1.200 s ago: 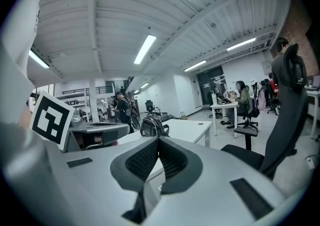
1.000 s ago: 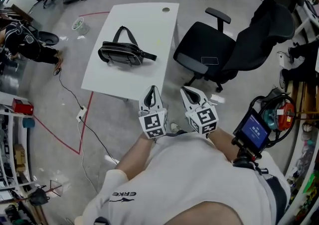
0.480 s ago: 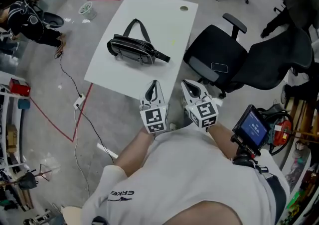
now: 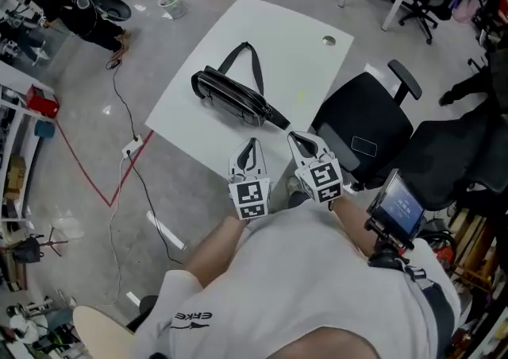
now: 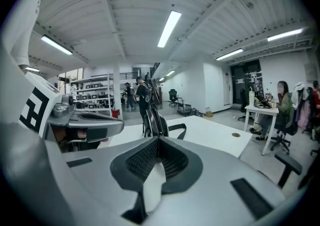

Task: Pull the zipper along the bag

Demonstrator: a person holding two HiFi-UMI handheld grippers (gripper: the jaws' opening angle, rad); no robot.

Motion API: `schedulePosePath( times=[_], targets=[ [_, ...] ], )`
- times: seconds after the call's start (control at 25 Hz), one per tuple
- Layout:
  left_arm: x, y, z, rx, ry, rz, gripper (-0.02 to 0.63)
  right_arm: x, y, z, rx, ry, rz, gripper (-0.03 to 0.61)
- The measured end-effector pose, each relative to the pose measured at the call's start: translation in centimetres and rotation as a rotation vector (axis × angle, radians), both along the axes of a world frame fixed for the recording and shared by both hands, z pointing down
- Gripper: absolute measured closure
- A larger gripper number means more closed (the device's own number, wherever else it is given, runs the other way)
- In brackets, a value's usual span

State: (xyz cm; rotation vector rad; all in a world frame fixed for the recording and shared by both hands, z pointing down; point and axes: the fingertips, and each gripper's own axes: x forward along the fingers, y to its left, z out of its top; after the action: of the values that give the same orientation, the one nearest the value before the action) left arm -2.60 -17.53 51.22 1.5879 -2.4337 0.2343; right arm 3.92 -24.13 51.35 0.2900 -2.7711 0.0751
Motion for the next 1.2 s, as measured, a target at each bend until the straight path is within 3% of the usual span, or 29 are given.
schedulePosePath(
  times=[0.76, 1.04, 1.2],
  targets=[
    [-5.3, -3.4, 4.0, -0.109, 0.049, -0.231, 0.612, -8.3, -3.0, 7.0, -0.033, 0.163, -0.452, 0.548],
    [-6.4, -3.1, 4.5, -0.137, 0.053, -0.275, 0.611, -9.8, -2.7, 7.9, -0.029, 0.199, -0.548, 0.505],
    [-7.0, -3.4, 4.5, -0.15, 0.054, -0.286, 0.611, -10.4, -2.9, 8.4, 0.027, 0.214, -0.57, 0.502]
  ],
)
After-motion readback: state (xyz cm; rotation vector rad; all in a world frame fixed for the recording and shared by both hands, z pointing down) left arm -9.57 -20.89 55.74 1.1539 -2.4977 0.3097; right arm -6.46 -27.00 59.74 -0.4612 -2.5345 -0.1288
